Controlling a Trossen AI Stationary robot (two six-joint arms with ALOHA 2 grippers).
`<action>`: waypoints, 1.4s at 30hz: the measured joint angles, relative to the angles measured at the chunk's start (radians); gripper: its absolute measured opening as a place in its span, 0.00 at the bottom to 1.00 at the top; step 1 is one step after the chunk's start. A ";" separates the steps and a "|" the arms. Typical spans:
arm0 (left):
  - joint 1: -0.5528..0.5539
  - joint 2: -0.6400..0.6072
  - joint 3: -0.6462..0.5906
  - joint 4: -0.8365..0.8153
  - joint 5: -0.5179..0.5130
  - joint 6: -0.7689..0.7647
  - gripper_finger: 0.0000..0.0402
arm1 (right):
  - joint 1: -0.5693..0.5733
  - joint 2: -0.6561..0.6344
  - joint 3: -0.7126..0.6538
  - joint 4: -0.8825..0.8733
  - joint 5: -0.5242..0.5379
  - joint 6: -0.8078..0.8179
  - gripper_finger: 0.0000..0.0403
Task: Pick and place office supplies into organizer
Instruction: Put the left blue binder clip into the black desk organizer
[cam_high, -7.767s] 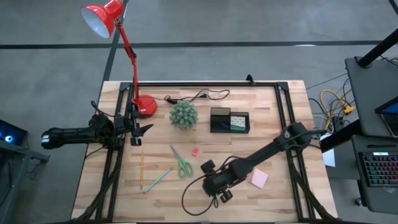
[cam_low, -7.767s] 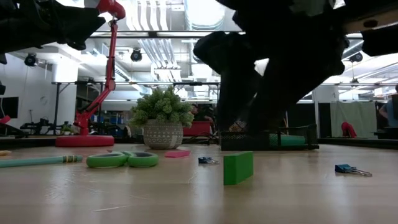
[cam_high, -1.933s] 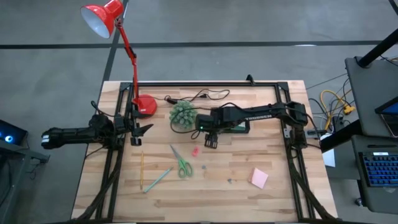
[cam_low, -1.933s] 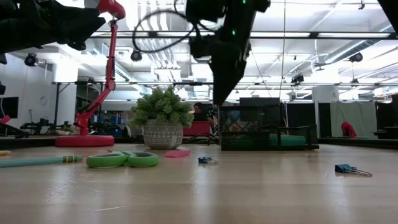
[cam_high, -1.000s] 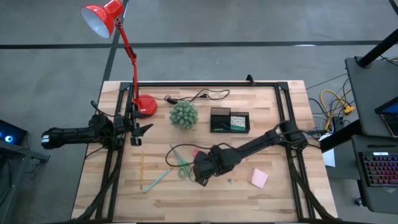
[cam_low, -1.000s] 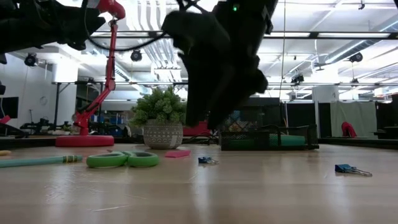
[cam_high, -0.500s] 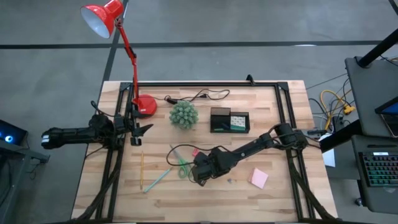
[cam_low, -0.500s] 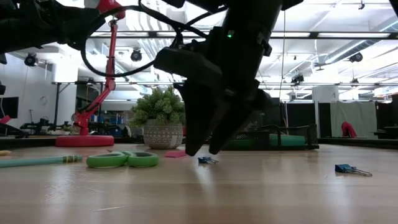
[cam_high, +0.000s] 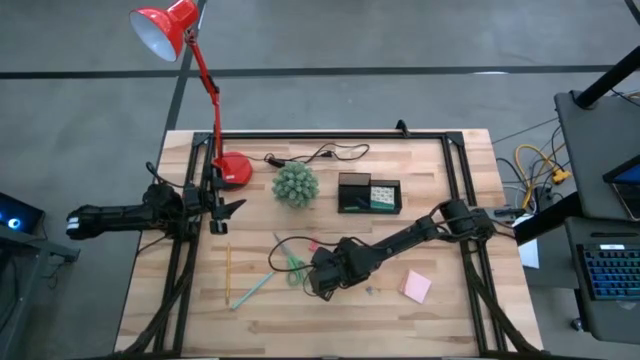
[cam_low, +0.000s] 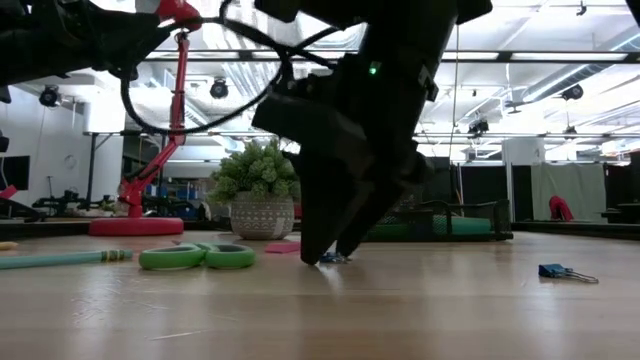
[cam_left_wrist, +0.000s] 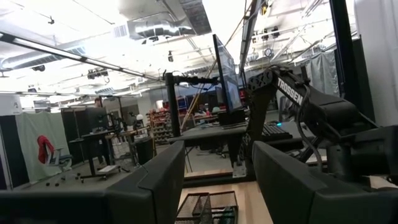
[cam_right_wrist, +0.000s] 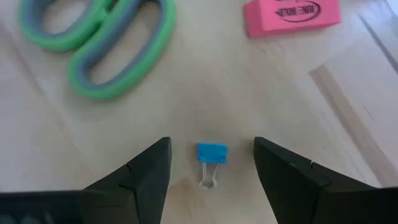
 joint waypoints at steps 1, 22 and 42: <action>0.000 0.000 0.000 0.000 0.000 0.000 0.44 | 0.001 0.007 0.002 0.004 0.002 -0.006 0.54; 0.000 0.000 0.000 0.000 0.000 0.000 0.44 | -0.016 0.024 0.044 -0.058 -0.045 -0.034 0.54; 0.000 0.000 0.000 0.000 0.000 0.000 0.44 | -0.034 0.023 0.042 -0.076 -0.060 -0.091 0.31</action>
